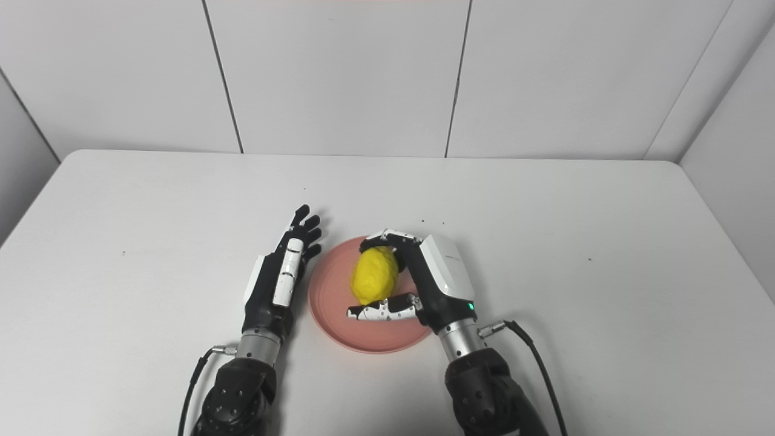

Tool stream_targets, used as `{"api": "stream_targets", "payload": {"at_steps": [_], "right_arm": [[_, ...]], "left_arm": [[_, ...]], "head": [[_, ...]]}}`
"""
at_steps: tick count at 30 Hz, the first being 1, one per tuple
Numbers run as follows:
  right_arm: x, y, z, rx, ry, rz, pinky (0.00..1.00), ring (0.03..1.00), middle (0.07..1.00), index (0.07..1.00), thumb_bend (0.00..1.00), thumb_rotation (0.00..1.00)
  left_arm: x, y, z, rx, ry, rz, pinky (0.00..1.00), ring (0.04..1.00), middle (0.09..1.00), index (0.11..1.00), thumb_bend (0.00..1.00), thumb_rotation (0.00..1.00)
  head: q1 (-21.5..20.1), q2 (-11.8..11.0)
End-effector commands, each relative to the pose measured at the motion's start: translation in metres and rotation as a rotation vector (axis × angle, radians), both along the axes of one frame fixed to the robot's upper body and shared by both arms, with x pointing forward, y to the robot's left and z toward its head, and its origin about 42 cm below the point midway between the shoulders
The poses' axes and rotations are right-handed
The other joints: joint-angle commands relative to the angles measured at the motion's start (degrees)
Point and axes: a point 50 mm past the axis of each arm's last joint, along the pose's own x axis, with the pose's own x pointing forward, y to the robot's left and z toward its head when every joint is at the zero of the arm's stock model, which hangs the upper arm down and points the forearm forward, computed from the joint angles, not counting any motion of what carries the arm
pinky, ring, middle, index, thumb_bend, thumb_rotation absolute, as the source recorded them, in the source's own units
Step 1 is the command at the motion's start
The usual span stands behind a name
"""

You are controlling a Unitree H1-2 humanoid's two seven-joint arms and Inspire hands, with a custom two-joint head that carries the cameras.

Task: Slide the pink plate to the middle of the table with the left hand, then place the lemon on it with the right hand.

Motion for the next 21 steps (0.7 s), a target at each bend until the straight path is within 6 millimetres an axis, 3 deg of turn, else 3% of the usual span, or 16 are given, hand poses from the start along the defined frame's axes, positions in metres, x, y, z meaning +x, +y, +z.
{"api": "stream_targets", "payload": {"at_steps": [1, 3, 6, 9, 11, 16, 18, 21], "right_arm": [[0.003, 0.0, 0.013, -0.004, -0.055, 0.013, 0.46, 0.436, 0.501, 0.502, 0.52, 0.0], [0.002, -0.001, 0.013, -0.012, -0.065, 0.019, 0.46, 0.439, 0.501, 0.502, 0.52, 0.0], [0.0, -0.004, 0.012, -0.036, -0.081, 0.029, 0.51, 0.568, 0.502, 0.486, 0.53, 0.0], [-0.001, -0.005, 0.012, -0.056, -0.083, 0.032, 0.53, 0.604, 0.506, 0.482, 0.53, 0.01], [-0.001, -0.006, 0.012, -0.083, -0.082, 0.036, 0.59, 0.654, 0.612, 0.491, 0.52, 0.12], [0.0, -0.009, 0.012, -0.124, -0.059, 0.06, 0.68, 0.725, 0.699, 0.496, 0.51, 0.16], [0.001, -0.01, 0.013, -0.143, -0.044, 0.083, 0.75, 0.77, 0.743, 0.641, 0.67, 0.32], [0.001, -0.012, 0.014, -0.16, -0.03, 0.126, 0.9, 0.871, 0.851, 0.784, 0.7, 0.55]], "left_arm": [[0.006, -0.006, 0.014, -0.011, -0.042, -0.014, 0.91, 0.926, 0.931, 0.933, 0.5, 1.0], [0.006, -0.006, 0.014, -0.016, -0.041, -0.014, 0.9, 0.927, 0.933, 0.934, 0.5, 1.0], [0.006, -0.007, 0.015, -0.025, -0.039, -0.019, 0.91, 0.933, 0.936, 0.938, 0.51, 1.0], [0.006, -0.007, 0.015, -0.024, -0.04, -0.019, 0.92, 0.935, 0.936, 0.938, 0.51, 1.0], [0.006, -0.007, 0.016, -0.021, -0.043, -0.017, 0.91, 0.931, 0.933, 0.936, 0.52, 1.0], [0.007, -0.007, 0.016, -0.013, -0.05, -0.015, 0.9, 0.927, 0.928, 0.932, 0.52, 1.0], [0.008, -0.007, 0.016, -0.014, -0.052, -0.015, 0.9, 0.932, 0.931, 0.933, 0.51, 1.0], [0.008, -0.007, 0.016, -0.017, -0.05, -0.013, 0.9, 0.932, 0.928, 0.927, 0.51, 1.0]], "head": [[0.0, 0.0], [0.0, 0.0], [0.1, 0.2], [0.1, 0.2], [0.0, 0.4], [-0.1, 0.5], [0.0, 0.5], [0.0, 0.5]]}}
